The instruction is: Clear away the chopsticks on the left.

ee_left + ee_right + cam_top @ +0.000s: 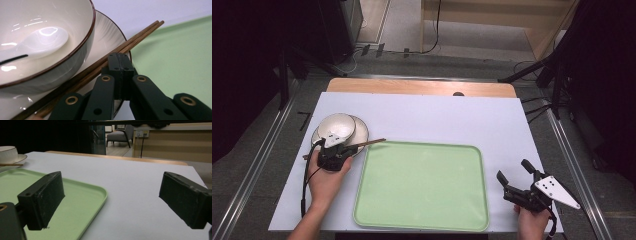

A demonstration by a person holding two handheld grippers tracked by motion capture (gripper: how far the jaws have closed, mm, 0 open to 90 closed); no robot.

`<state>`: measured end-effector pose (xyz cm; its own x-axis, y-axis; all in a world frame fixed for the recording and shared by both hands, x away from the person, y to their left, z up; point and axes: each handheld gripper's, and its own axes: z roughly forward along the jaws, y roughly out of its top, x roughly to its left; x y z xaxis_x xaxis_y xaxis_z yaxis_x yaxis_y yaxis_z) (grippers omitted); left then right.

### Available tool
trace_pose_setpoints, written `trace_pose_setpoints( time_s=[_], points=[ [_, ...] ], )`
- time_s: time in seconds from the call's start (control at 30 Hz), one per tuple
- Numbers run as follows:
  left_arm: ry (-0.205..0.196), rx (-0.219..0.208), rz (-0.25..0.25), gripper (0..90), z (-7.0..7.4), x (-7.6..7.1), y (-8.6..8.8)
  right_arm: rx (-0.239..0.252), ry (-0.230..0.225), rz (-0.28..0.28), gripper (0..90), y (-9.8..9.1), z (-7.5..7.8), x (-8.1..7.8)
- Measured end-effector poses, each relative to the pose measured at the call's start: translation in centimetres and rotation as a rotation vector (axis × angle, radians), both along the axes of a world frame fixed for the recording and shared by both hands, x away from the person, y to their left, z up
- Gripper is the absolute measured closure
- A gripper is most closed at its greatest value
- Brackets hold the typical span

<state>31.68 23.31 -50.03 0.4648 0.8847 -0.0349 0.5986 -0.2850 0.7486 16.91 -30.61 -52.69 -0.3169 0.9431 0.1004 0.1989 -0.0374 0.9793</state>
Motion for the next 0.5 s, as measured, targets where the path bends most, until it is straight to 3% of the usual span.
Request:
trace_pose_setpoints(
  time_s=[0.17, 0.5],
  points=[
    [0.003, 0.007, 0.014, 90.0, -0.1, 0.6, -0.4, 0.004, 0.008, 0.008, 6.0, 0.0, 0.0, 0.0],
    [-0.006, 0.032, 0.079, 90.0, -0.6, 1.6, -1.6, -0.036, 0.031, 0.01, 6.0, 0.3, 0.2, 0.1]
  ],
)
